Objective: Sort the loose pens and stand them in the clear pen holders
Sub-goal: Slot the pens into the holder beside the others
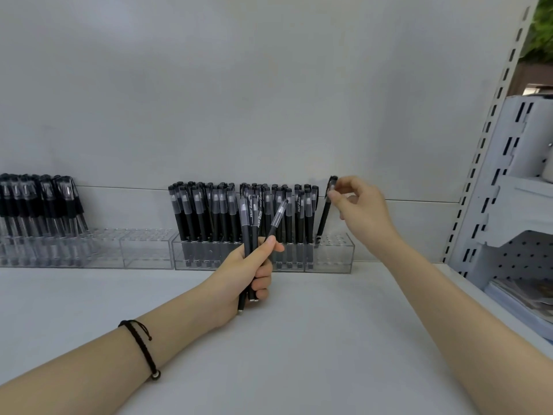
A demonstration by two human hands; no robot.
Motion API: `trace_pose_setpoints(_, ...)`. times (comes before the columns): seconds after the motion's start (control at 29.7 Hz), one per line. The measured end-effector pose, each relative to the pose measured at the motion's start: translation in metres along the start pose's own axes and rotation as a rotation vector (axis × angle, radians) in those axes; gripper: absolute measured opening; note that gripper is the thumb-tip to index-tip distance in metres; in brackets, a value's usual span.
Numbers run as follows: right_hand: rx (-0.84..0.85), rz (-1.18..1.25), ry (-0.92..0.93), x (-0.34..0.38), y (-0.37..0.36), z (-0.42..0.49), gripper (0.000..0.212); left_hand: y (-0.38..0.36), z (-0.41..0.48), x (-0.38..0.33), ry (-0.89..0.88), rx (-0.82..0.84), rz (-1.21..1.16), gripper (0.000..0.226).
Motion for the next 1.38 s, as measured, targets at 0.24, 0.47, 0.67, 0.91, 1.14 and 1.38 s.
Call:
trace_pose_setpoints(0.24,0.055,-0.067,-0.017,-0.006,-0.014,-0.005,0.015,-0.003,-0.003,-0.001,-0.014,0.002,0.037,0.027)
trace_pose_setpoints(0.47,-0.106,-0.106,0.068,0.018,0.01,-0.015,0.014,-0.001,-0.001,-0.003,-0.014,0.019,0.006,0.032)
trace_pose_setpoints(0.67,0.211,0.065,0.048,0.038,-0.034,-0.031,0.019,0.0,-0.001,-0.003,-0.025,0.013,-0.019,0.029)
trace_pose_setpoints(0.91,0.332,0.291,-0.143,0.037,-0.061,-0.047,0.011,-0.004,-0.003,-0.006,-0.082,0.021,0.085,0.029)
trace_pose_setpoints(1.14,-0.093,0.487,-0.235,0.025,-0.015,-0.026,0.01,-0.002,-0.003,-0.005,-0.074,0.005,0.114,0.031)
trace_pose_setpoints(1.38,-0.265,0.074,0.035,0.02,0.025,-0.013,0.009,0.001,0.001,-0.001,-0.015,-0.025,0.056,0.036)
Point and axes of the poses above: each hand's wrist, its own z-axis towards the middle knuckle, its own y-axis out of the back of the hand, x = y × z, the point moved 8 cm from there along z, towards the middle knuckle, and after that the axes turned 12 degrees about y, right-handed, at the moved point
